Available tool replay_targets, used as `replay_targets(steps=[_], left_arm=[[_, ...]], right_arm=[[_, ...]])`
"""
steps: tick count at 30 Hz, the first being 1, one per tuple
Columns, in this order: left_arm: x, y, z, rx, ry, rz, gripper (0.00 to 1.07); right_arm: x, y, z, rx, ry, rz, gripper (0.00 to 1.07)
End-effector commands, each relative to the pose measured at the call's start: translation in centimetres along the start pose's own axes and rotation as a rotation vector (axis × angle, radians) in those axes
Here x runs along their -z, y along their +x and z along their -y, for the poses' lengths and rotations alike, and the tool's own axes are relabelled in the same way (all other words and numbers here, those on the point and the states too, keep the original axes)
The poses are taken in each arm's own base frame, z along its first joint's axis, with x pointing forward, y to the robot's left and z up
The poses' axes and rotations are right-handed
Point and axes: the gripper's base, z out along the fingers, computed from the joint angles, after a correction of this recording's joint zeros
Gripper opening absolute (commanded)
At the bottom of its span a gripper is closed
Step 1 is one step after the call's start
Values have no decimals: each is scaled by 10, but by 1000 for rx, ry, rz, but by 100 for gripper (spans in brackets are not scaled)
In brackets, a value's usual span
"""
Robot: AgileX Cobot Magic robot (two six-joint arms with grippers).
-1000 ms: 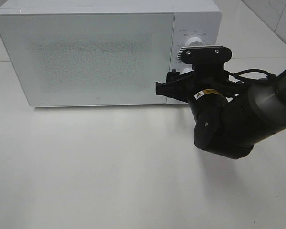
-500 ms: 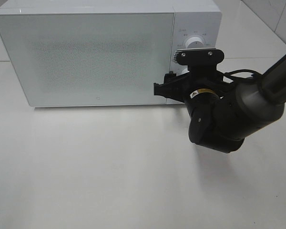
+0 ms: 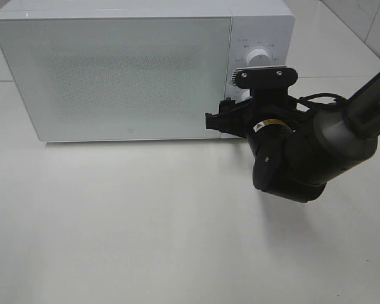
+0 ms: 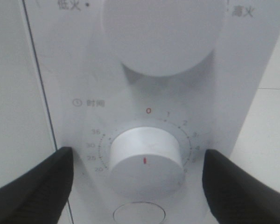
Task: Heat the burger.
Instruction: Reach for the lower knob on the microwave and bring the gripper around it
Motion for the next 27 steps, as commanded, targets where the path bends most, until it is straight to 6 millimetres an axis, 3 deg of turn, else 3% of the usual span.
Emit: replay_targets(steps=[1, 12, 15, 16, 19, 21, 22, 24, 27], left_arm=[[2, 1, 1, 7, 2, 32, 104], [2, 1, 1, 7, 2, 32, 104], [2, 1, 1, 7, 2, 32, 104], [2, 1, 1, 7, 2, 32, 104], [2, 1, 1, 7, 2, 32, 104], [2, 1, 1, 7, 2, 32, 104], [2, 1, 1, 7, 2, 32, 104], [2, 1, 1, 7, 2, 32, 104], [2, 1, 1, 7, 2, 32, 104]], right_arm=[[-1, -14, 6, -26, 23, 61, 76], [0, -17, 4, -16, 4, 65, 71], [0, -16, 4, -15, 0, 54, 60], [0, -14, 3, -15, -7, 34, 49], [0, -14, 3, -16, -11, 24, 43], [-1, -11, 3, -21, -19, -7, 11], [-1, -11, 3, -21, -19, -7, 11], [-1, -12, 3, -18, -21, -2, 0], [-1, -13, 3, -20, -16, 13, 0]])
